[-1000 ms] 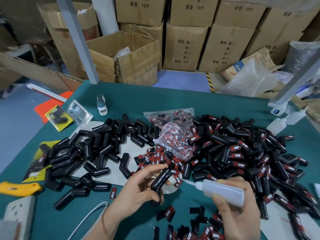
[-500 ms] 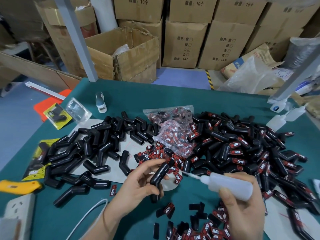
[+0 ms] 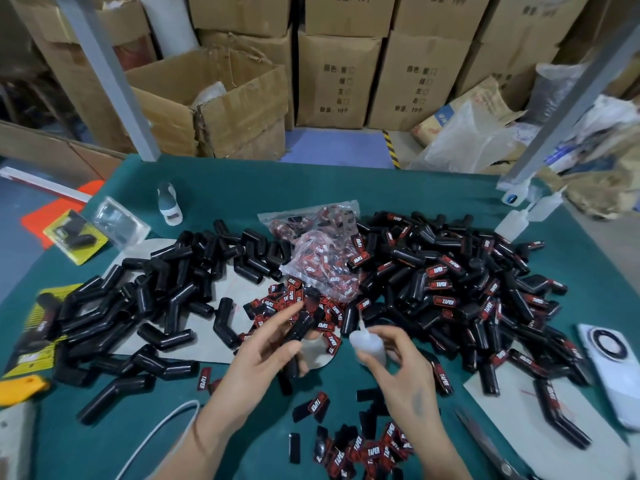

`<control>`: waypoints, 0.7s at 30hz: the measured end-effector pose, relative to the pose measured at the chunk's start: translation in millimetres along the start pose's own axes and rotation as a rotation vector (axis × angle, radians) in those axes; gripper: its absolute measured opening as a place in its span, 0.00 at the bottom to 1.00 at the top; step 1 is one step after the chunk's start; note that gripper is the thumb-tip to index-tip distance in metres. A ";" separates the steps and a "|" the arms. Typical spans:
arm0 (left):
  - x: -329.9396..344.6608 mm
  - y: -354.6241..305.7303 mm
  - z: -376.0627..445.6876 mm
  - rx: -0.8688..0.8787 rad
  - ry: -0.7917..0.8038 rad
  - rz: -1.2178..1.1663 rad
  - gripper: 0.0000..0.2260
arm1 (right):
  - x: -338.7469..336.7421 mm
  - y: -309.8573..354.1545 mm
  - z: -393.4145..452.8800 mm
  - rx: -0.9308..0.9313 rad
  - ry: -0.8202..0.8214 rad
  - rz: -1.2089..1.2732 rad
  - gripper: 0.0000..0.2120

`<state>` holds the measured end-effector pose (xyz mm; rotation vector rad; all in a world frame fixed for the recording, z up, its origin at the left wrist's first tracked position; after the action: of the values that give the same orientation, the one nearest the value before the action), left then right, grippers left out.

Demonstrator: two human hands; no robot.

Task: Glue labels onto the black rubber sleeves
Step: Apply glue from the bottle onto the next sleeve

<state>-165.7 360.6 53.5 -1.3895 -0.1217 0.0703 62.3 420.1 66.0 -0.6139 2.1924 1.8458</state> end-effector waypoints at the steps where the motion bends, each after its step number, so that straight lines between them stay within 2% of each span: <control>1: -2.5 1.6 0.7 0.010 -0.016 0.023 0.22 | 2.5 -4.6 3.3 0.030 -0.011 -0.005 0.22; 4: -10.8 12.1 0.7 -0.012 -0.066 0.060 0.21 | 1.8 -15.1 9.3 0.087 -0.050 -0.029 0.20; 11: -14.0 18.1 -1.9 -0.041 -0.049 0.082 0.24 | -3.4 -14.6 7.5 0.043 -0.080 -0.036 0.24; 13: -15.7 18.3 -1.6 -0.051 -0.067 0.080 0.24 | -21.2 -0.1 -5.4 -0.111 -0.273 -0.034 0.16; 15: -17.6 18.4 -1.4 -0.058 -0.109 0.081 0.22 | -22.1 24.1 -31.7 -0.413 -0.431 -0.116 0.07; 17: -18.9 18.8 -1.5 -0.061 -0.152 0.078 0.17 | 7.9 36.7 -51.7 -0.652 -0.408 -0.301 0.02; 18: -20.0 18.8 -1.3 -0.056 -0.171 0.076 0.16 | 26.2 39.5 -54.9 -0.694 -0.382 -0.432 0.03; 19: -21.3 19.0 -0.9 -0.049 -0.187 0.074 0.15 | 41.6 39.7 -52.1 -0.661 -0.339 -0.547 0.07; 21: -25.6 18.9 0.6 -0.035 -0.213 0.084 0.14 | 56.2 36.2 -40.1 -0.513 -0.212 -0.622 0.10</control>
<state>-190.7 361.5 33.8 -1.4193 -0.2432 0.2874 0.4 375.6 82.4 -0.9954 1.1905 1.9749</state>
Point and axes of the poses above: each hand's wrist, its own z-axis towards the middle knuckle, its own x-axis out of the palm, y = z × x, the point moved 8 cm from there along z, towards the middle knuckle, and after that the axes turned 14 degrees about x, right-handed, at the moved point
